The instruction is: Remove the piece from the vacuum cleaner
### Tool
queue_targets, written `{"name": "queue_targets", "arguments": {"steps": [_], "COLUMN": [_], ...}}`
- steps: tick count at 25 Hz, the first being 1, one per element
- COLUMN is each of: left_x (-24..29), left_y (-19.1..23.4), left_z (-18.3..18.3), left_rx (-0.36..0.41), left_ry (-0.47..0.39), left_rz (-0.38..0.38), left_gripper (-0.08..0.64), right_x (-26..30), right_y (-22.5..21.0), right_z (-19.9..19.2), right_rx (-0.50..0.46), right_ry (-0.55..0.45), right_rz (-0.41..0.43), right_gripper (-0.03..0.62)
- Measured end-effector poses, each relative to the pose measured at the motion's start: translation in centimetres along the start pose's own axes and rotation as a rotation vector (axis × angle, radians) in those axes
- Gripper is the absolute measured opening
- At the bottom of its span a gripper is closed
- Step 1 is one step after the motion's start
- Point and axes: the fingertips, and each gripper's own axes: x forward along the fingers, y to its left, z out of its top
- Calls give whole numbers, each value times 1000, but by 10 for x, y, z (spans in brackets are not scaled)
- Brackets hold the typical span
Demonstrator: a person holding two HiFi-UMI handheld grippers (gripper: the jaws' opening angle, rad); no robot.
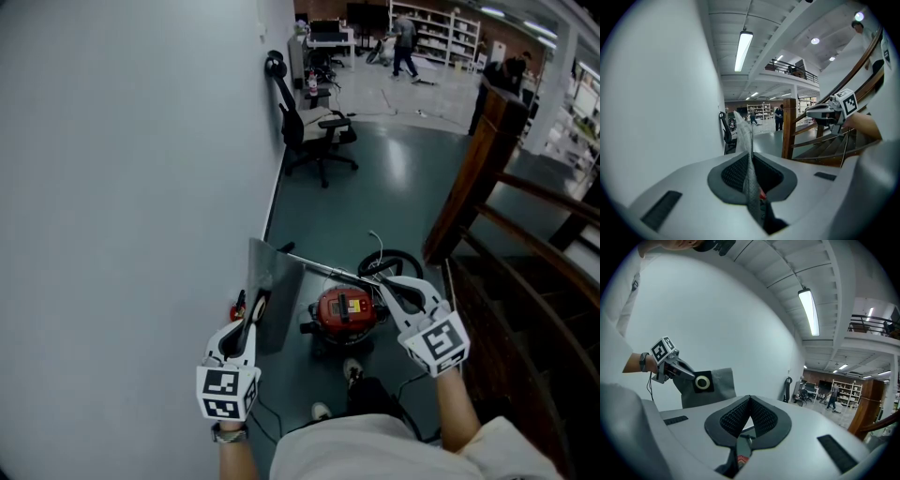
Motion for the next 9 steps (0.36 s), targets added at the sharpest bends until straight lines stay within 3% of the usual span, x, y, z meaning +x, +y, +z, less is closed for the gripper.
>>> {"name": "queue_targets", "arguments": {"steps": [9], "left_x": [7], "left_y": [0], "left_z": [-2], "left_rx": [-2], "left_ry": [1], "left_rz": [-4], "left_gripper": [31], "right_x": [6], "right_y": [-3], "right_z": [-11], "right_rx": [-1], "right_ry": [18], "right_rz": [0], "right_gripper": [28]}}
